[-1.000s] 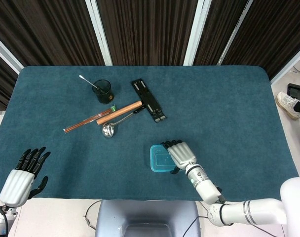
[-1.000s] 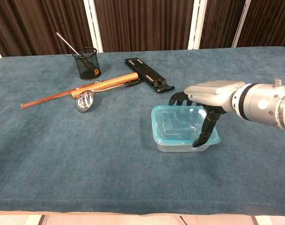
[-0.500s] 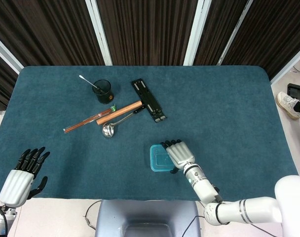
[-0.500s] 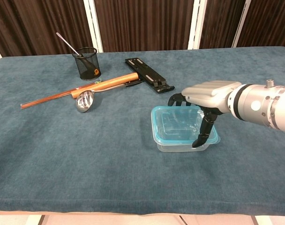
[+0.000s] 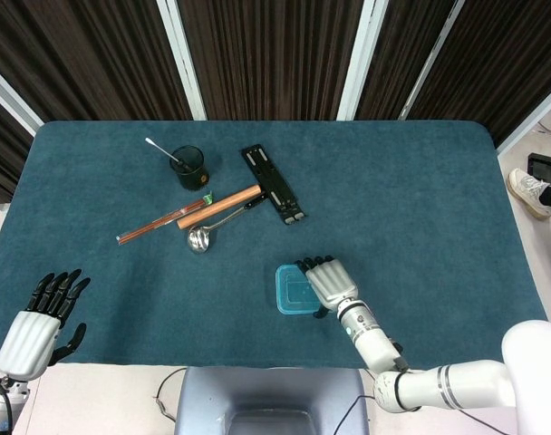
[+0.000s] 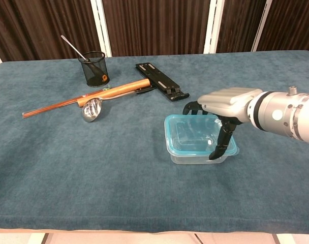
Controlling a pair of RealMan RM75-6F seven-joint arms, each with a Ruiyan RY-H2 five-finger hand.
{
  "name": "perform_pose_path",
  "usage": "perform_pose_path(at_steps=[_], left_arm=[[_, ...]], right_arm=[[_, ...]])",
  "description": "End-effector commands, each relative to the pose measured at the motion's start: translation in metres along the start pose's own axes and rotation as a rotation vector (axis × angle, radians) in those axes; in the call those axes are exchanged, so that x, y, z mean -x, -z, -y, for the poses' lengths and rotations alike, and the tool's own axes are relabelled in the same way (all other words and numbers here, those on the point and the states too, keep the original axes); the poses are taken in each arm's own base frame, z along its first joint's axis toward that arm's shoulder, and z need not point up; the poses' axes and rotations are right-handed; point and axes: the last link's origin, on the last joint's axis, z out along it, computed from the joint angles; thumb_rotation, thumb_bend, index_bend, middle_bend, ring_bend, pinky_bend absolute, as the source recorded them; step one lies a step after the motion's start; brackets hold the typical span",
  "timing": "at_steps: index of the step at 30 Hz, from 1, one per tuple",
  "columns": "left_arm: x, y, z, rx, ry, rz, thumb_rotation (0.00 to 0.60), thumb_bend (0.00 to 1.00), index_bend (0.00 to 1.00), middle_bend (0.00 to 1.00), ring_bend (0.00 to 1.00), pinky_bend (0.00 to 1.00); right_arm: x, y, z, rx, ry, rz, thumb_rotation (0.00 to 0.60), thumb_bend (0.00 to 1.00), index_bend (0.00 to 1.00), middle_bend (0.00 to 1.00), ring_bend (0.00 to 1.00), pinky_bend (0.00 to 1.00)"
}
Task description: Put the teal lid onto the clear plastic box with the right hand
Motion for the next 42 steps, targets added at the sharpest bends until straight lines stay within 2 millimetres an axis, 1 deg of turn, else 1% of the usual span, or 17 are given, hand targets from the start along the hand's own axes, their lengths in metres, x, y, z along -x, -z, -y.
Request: perform_pose_path(at_steps=[1,5,8,15,20,25,29,36,42], left_arm=[[0.000,0.000,0.000,0.000,0.002,0.001,0.600,0.44,0.00,0.00,0.00,0.06],[0.000,0.000,0.000,0.001,0.004,-0.001,0.600,0.44,0.00,0.00,0.00,0.06],[0.000,0.001,0.000,0.001,0.004,-0.002,0.600,0.44,0.00,0.00,0.00,0.06],[-0.001,0.001,0.000,0.002,0.005,-0.003,0.600,0.44,0.00,0.00,0.00,0.06],[-0.001,0.001,0.000,0.002,0.007,-0.003,0.600,0.44,0.00,0.00,0.00,0.06],[-0.001,0.001,0.000,0.002,0.007,-0.004,0.600,0.44,0.00,0.00,0.00,0.06],[-0.001,0.001,0.000,0.005,0.006,-0.005,0.600,0.44,0.00,0.00,0.00,0.06],[-0.001,0.001,0.000,0.003,0.006,-0.005,0.600,0.44,0.00,0.00,0.00,0.06],[-0.001,0.000,0.001,0.001,0.006,-0.005,0.600,0.44,0.00,0.00,0.00,0.06]], right_arm=[[-0.001,0.001,-0.002,0.006,-0.004,-0.005,0.600,0.18,0.65,0.57,0.46,0.34],[-0.003,0.002,-0.004,0.008,-0.008,-0.002,0.600,0.18,0.51,0.45,0.38,0.32],[-0.004,0.002,-0.005,0.009,-0.010,-0.002,0.600,0.18,0.42,0.39,0.33,0.31],[-0.004,0.004,-0.007,0.007,0.004,0.028,0.600,0.18,0.30,0.30,0.26,0.26],[-0.002,0.004,-0.007,0.004,0.010,0.047,0.600,0.18,0.20,0.22,0.20,0.22],[-0.005,0.003,-0.007,0.001,0.006,0.038,0.600,0.18,0.11,0.15,0.14,0.19],[-0.007,0.004,-0.009,0.003,-0.002,0.028,0.600,0.18,0.08,0.13,0.11,0.18],[-0.011,0.008,-0.014,0.005,-0.004,0.021,0.600,0.18,0.05,0.11,0.09,0.16],[-0.019,0.021,-0.022,-0.011,0.013,0.013,0.600,0.18,0.04,0.09,0.06,0.12]])
